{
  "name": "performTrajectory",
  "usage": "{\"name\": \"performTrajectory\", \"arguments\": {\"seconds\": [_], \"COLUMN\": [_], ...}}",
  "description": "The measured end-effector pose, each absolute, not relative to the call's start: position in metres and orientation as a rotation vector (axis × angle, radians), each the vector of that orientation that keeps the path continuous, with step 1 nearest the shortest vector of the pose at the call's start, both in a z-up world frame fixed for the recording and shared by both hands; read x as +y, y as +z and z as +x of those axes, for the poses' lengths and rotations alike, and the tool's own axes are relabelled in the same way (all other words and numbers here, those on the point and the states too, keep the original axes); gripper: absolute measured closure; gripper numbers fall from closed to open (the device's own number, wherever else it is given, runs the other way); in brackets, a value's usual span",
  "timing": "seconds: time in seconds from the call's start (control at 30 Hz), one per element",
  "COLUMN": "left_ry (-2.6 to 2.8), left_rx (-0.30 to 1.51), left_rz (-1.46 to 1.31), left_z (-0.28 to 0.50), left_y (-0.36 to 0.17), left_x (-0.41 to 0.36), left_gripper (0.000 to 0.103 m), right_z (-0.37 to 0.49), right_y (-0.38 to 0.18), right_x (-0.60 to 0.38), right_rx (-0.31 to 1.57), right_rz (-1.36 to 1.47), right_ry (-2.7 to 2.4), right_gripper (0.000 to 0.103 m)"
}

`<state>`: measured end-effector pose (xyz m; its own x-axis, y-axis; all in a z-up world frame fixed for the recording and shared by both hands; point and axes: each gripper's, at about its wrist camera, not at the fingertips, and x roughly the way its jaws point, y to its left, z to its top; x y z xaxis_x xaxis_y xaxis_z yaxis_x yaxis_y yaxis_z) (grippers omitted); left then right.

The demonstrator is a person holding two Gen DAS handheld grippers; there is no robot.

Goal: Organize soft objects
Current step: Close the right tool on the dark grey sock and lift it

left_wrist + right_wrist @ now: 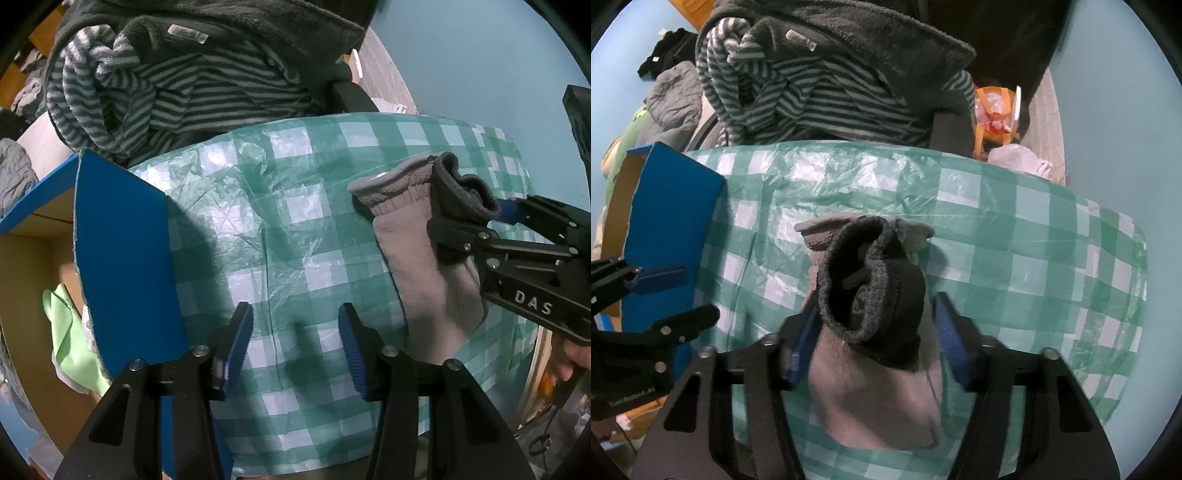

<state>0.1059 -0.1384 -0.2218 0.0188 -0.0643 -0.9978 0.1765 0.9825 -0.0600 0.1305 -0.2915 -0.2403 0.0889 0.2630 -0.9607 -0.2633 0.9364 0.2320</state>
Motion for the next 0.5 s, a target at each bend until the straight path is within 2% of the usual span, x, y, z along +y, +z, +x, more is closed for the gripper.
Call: {"name": "performTrajectory", "arguments": {"seconds": [0.03,0.07,0.5], "left_ry": [-0.184,-0.181,-0.235], "left_rx": [1.535,1.524,1.531], "left_rz": [0.090,0.090,0.029], "left_z": [0.106,0.106,0.113], "left_y": [-0.221,-0.220,-0.222], "left_x": [-0.140,-0.141,-0.166], "left_gripper": [0.038,0.037,0.031], "right_z": [0.131,0.130,0.121], "right_y": [-0.241,-0.242,-0.215], "right_x": [-0.292,-0.294,-0.341], "right_rx": [1.434,1.434,1.381], "right_rz": [0.004,0.010,0.069], "right_ry": [0.394,0.397,0.355], "right_gripper": [0.061,0.063,0.064]}}
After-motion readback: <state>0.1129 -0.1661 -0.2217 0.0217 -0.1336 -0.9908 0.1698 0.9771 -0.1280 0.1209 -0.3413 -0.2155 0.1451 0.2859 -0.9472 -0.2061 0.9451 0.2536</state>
